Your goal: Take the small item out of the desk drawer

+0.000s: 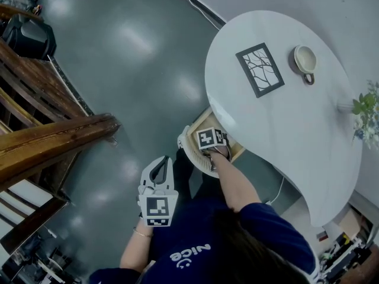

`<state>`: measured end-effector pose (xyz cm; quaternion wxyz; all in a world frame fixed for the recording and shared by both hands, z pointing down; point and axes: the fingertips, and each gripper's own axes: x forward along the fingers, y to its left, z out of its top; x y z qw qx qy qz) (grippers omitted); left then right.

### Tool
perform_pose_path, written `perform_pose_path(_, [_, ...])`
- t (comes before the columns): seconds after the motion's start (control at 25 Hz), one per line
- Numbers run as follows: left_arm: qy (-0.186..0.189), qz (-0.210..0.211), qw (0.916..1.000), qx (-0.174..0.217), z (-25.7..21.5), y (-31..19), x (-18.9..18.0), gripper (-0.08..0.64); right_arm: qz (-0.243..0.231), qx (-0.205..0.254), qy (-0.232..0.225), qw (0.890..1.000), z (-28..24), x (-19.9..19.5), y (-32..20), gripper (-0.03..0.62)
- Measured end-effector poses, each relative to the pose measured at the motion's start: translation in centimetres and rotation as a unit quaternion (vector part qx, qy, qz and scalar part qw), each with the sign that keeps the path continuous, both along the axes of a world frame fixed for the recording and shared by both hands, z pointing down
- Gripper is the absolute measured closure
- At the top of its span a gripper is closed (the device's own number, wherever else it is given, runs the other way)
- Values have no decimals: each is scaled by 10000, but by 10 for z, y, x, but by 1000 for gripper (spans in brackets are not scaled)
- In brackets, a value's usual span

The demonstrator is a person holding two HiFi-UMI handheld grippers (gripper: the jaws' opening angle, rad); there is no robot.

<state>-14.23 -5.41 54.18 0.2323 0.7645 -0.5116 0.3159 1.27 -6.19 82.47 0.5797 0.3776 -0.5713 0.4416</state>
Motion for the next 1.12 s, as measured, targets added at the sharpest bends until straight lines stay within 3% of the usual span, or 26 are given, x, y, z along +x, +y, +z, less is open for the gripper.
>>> perform_pose_path(0.2, [74, -25, 10000, 13, 1, -1, 1, 557, -436, 121, -89, 9989, -12, -7, 2, 446])
perform_pose_path(0.4, [204, -68, 9997, 110, -5, -6, 6, 557, -430, 222, -253, 9985, -26, -9, 0, 446])
perform_pose_path(0.64, [281, -93, 9994, 175, -9, -8, 11, 557, -858, 417, -191, 9953, -41, -6, -6, 446])
perform_pose_path(1.12, [365, -182, 9987, 291, -15, -13, 14, 557, -854, 840, -486, 9916, -87, -15, -7, 446])
